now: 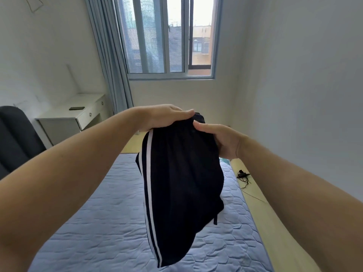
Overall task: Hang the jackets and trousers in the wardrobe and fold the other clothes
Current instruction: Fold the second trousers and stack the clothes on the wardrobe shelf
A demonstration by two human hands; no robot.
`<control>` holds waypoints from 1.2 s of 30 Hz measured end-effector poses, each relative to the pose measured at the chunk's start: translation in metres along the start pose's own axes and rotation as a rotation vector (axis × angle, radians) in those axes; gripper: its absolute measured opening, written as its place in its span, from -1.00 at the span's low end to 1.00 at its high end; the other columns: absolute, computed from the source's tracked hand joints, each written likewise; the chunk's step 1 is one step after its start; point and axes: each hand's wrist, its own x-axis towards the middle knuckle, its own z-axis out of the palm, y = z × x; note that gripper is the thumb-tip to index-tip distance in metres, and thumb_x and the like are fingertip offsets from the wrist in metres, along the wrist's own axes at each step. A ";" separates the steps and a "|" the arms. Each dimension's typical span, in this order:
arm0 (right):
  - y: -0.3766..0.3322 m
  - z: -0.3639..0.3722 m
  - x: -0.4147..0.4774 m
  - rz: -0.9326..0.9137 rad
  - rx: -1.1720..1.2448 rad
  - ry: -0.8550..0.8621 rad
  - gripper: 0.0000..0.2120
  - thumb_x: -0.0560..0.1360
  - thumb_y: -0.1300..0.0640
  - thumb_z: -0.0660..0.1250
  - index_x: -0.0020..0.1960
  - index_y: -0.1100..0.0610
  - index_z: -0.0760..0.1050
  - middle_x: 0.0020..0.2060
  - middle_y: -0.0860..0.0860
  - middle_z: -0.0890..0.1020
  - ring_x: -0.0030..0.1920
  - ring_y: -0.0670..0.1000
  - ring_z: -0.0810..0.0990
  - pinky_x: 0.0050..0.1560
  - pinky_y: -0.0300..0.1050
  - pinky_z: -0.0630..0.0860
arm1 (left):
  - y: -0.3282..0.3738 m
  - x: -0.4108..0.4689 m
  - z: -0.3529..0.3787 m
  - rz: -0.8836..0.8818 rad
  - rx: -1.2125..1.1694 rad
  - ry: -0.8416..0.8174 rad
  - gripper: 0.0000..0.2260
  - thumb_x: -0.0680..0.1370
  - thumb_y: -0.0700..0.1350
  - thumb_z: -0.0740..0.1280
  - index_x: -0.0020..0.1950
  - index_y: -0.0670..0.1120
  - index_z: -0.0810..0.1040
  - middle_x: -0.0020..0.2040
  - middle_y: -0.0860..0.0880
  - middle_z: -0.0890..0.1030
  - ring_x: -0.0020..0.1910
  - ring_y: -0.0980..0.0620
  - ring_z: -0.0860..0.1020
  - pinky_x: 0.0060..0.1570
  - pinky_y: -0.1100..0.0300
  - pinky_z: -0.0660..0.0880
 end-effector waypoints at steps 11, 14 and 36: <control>-0.003 -0.004 0.059 -0.056 -0.446 0.366 -0.80 0.57 -0.07 0.41 0.12 0.00 0.64 -0.03 -0.09 0.75 0.08 0.01 0.70 0.07 -0.20 0.62 | -0.036 0.039 -0.015 -0.135 0.539 0.155 -0.79 0.39 -0.20 0.43 0.02 -0.05 0.65 -0.05 -0.07 0.68 -0.08 -0.07 0.65 0.02 -0.06 0.64; 0.000 -0.014 0.090 -0.054 -0.651 0.529 -0.74 0.58 -0.09 0.37 0.15 0.04 0.63 0.00 -0.03 0.71 0.06 0.05 0.68 0.16 -0.01 0.60 | -0.056 0.062 -0.014 -0.137 0.693 0.317 -0.84 0.55 -0.09 0.40 0.11 -0.06 0.60 0.01 -0.05 0.64 -0.02 -0.10 0.58 0.09 -0.06 0.55; -0.003 0.010 0.063 -0.445 -0.719 0.728 -0.84 0.54 0.10 0.40 0.12 0.06 0.60 -0.12 -0.14 0.63 -0.05 -0.05 0.61 0.05 -0.10 0.55 | -0.093 0.011 0.027 0.341 0.293 1.043 -0.68 0.44 -0.22 0.52 0.17 -0.10 0.60 0.02 -0.02 0.59 -0.09 0.13 0.44 -0.09 0.62 0.29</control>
